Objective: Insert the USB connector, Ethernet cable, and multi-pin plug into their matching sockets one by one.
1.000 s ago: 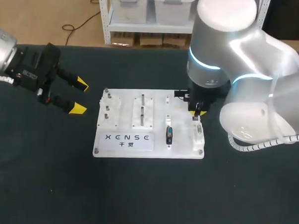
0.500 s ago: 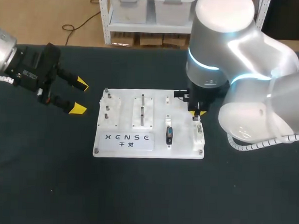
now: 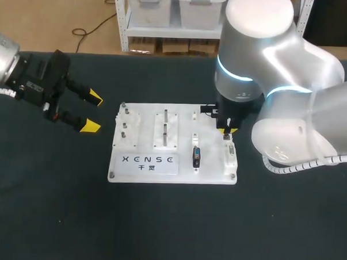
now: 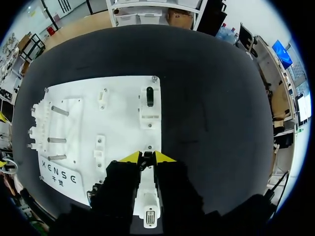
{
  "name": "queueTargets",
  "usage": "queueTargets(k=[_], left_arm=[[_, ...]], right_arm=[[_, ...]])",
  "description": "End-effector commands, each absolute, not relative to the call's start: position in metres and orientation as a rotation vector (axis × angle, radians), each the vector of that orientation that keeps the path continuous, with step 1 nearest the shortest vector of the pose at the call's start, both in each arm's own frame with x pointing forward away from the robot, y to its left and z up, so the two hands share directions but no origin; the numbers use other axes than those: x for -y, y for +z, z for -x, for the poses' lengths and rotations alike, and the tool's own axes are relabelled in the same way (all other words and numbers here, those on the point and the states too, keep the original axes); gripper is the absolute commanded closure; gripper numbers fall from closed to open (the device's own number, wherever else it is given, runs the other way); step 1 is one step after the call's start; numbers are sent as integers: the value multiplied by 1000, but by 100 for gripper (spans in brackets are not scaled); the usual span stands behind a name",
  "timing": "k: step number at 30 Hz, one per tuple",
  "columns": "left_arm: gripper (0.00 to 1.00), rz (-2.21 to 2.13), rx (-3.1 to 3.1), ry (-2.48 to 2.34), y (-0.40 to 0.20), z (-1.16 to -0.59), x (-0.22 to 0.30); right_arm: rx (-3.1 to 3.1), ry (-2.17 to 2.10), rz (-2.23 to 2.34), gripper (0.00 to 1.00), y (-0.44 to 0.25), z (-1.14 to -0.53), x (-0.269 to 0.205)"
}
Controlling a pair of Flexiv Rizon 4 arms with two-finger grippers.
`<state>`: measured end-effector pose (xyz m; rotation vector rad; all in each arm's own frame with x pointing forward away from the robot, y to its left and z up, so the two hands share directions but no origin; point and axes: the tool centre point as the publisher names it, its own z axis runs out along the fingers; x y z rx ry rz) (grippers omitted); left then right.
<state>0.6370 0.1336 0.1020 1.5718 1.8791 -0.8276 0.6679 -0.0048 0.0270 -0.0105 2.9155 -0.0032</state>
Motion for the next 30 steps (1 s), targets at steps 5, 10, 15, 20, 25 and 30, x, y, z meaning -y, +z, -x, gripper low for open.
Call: queueTargets(k=[5, 10, 15, 20, 25, 30], left_arm=[[0, -1569, -1874, -826, 101, -636, -134], [0, -1569, -1874, -826, 101, -636, -134], [0, -1569, -1874, -826, 101, -636, -134], [0, -1569, -1874, -826, 101, -636, -134], [0, -1569, -1874, -826, 101, -636, -134], [0, -1569, -1874, -826, 101, -636, -134]], right_arm=[[-2913, -13, 14, 100, 20, -668, 5], [-2924, -47, 5, 100, 12, -666, 9], [-2933, -76, -1, 100, 3, -665, 11], [-2921, -72, 32, 88, 8, -667, 8], [-2867, -39, 38, 0, 28, -672, 5], [-2803, -47, 79, 0, 52, -673, -4]])
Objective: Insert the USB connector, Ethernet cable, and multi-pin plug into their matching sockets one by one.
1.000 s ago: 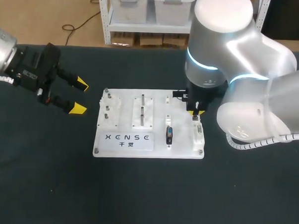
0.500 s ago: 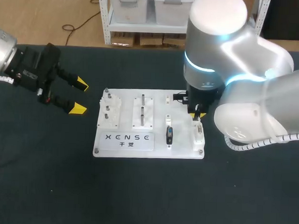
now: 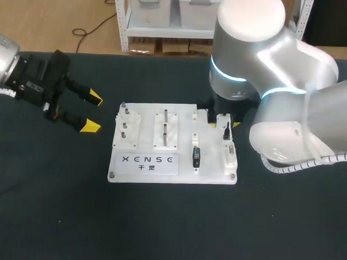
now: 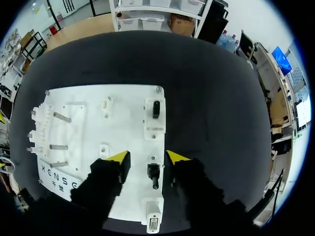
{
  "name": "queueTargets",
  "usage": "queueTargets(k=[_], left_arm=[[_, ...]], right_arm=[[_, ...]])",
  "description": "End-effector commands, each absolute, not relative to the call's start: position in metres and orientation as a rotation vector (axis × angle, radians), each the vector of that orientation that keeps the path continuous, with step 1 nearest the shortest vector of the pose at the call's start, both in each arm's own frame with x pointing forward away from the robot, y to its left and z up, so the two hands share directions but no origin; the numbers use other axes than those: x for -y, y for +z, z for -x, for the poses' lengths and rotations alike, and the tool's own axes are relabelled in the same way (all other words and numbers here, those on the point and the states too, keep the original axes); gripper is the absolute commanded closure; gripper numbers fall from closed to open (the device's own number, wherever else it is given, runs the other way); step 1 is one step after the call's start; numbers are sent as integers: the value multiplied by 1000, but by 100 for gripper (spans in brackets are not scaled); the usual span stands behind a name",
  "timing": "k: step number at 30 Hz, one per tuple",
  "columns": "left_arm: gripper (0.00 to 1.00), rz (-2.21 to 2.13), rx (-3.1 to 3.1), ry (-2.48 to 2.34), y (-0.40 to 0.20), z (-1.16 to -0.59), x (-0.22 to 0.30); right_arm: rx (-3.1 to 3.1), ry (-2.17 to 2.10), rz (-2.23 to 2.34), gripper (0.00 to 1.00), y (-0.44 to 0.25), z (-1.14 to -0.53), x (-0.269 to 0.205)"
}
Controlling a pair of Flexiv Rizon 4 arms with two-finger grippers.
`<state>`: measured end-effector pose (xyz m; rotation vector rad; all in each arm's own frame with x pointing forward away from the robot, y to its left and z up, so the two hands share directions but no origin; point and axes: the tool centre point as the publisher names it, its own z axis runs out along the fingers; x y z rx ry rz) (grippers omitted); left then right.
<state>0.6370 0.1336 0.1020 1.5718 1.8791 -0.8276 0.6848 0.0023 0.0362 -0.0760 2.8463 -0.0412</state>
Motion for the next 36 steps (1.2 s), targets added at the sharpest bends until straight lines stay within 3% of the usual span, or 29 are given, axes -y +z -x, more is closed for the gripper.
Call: queueTargets(k=[1, 13, 36], left_arm=[[0, -1569, -1874, -826, 101, -636, -134], [0, -1569, -1874, -826, 101, -636, -134], [0, -1569, -1874, -826, 101, -636, -134]], right_arm=[[-2796, -45, 90, 0, 55, -672, -6], [-2859, 68, 177, 0, 70, -634, -46], [-2957, 112, 204, 0, 51, -600, -63]])
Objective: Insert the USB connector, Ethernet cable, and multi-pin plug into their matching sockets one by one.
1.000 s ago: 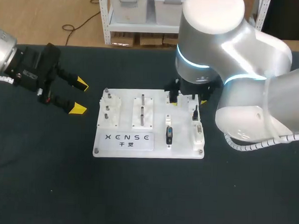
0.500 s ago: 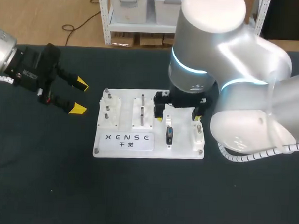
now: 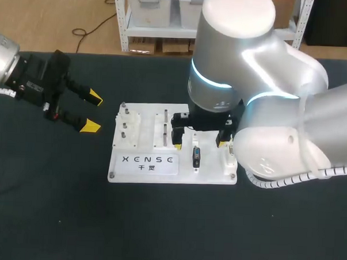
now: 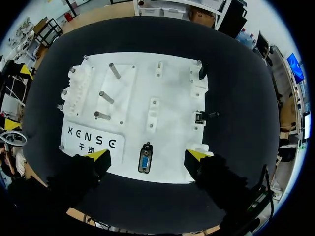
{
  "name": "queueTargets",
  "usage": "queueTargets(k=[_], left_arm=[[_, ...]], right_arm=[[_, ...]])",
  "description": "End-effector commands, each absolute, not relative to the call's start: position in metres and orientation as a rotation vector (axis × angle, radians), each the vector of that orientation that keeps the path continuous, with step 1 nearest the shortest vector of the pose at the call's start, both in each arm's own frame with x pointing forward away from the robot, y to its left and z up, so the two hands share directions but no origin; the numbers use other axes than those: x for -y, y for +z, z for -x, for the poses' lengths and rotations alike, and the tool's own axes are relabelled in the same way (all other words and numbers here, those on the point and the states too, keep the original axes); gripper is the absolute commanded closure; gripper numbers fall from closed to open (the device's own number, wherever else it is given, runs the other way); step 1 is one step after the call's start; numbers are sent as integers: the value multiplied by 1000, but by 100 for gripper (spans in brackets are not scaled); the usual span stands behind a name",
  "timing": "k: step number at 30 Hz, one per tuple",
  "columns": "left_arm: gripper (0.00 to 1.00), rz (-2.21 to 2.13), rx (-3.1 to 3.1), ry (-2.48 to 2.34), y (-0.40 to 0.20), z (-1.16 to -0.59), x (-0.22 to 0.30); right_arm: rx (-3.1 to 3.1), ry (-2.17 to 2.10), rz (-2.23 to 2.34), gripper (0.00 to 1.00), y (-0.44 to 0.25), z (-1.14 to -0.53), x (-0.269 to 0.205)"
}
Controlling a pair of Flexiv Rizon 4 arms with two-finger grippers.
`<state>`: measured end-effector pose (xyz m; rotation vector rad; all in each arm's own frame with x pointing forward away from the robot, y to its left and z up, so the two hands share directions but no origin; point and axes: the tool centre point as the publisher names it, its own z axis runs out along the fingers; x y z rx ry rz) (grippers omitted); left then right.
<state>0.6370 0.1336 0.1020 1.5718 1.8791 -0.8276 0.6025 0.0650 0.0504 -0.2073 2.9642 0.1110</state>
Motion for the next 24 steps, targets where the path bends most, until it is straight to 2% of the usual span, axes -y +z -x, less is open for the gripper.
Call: queueTargets(k=[1, 24], left_arm=[[0, -1569, -1874, -826, 101, -636, -134], [0, -1569, -1874, -826, 101, -636, -134]], right_arm=[[-2957, 112, 204, 0, 51, -600, -63], [-3032, 42, 9, 0, 31, -601, -66]])
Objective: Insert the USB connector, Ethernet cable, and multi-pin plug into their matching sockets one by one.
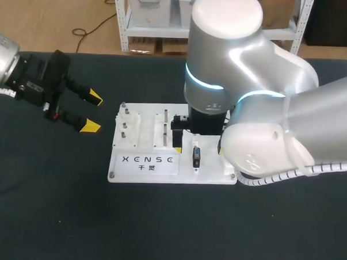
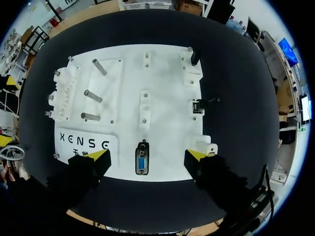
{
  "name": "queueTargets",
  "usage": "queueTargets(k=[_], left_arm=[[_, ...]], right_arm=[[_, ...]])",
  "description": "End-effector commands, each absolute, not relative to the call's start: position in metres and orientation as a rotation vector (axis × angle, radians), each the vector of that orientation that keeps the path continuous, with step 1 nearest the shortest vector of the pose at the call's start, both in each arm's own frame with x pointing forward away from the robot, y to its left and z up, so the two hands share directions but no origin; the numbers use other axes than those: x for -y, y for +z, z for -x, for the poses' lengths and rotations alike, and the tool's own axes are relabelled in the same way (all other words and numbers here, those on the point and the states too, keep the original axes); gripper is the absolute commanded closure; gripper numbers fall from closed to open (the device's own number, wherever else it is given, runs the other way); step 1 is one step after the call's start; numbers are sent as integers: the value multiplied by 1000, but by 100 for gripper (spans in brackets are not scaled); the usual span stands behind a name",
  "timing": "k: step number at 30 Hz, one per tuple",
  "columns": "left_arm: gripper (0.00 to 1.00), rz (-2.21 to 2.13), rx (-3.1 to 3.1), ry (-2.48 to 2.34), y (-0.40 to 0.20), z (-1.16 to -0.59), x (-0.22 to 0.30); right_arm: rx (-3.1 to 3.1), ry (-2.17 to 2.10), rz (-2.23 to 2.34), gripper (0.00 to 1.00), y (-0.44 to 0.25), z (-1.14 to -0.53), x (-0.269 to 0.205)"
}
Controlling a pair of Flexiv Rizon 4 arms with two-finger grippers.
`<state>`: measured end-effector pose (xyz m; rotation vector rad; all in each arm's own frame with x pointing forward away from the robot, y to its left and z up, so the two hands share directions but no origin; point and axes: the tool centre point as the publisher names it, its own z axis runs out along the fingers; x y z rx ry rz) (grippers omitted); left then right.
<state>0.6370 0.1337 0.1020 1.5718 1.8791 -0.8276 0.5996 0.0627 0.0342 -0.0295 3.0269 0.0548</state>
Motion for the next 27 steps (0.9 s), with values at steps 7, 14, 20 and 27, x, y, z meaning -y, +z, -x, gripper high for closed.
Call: queueTargets(k=[7, 14, 20, 27], left_arm=[[0, -1569, -1874, -826, 101, -636, -134], [0, -1569, -1874, -826, 101, -636, -134], [0, -1569, -1874, -826, 101, -636, -134], [0, -1569, -1874, -826, 101, -636, -134]], right_arm=[[-3030, 47, -1, 58, 28, -599, -67], [-3037, 49, -21, 76, 20, -597, -64], [-3043, 46, -18, 83, 16, -592, -65], [-3035, 71, -5, 100, 21, -589, -69]])
